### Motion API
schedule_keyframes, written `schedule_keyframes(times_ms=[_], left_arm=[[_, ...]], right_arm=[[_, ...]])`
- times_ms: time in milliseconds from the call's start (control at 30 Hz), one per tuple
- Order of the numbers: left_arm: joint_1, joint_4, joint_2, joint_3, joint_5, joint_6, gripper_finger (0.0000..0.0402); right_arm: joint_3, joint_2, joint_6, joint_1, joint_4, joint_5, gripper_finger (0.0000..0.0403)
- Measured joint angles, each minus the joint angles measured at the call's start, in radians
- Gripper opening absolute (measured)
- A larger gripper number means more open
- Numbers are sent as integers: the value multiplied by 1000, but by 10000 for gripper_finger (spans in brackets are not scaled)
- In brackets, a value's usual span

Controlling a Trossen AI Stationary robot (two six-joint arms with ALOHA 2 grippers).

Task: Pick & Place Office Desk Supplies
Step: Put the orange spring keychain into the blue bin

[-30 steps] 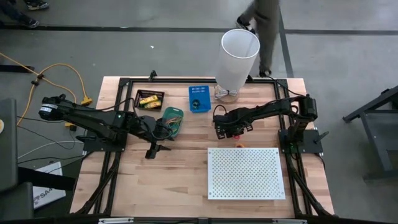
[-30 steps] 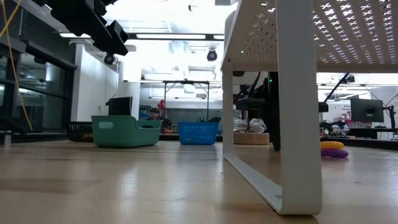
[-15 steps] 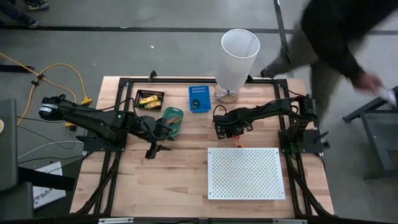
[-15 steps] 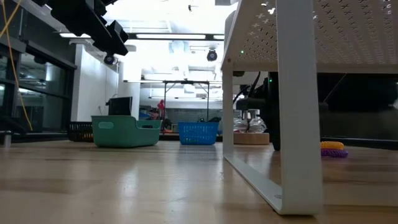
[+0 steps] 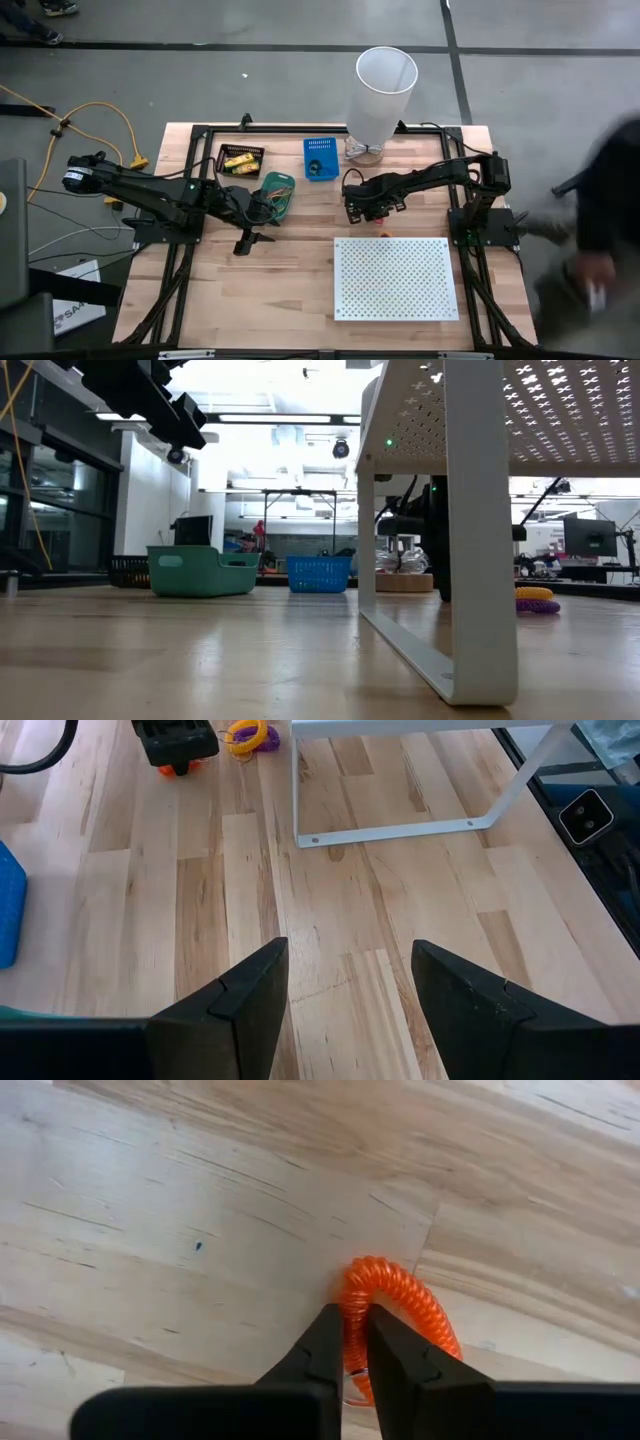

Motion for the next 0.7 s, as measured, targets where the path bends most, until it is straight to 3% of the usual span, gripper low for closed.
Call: schedule_keyframes(times_ms=[333,700], left_arm=[[0,0,0,0,0,0,207],[0,0,0,0,0,0,207]], right_arm=[[10,0,-22,14,61,-4,19],[151,0,-133,15,104,-14,18]])
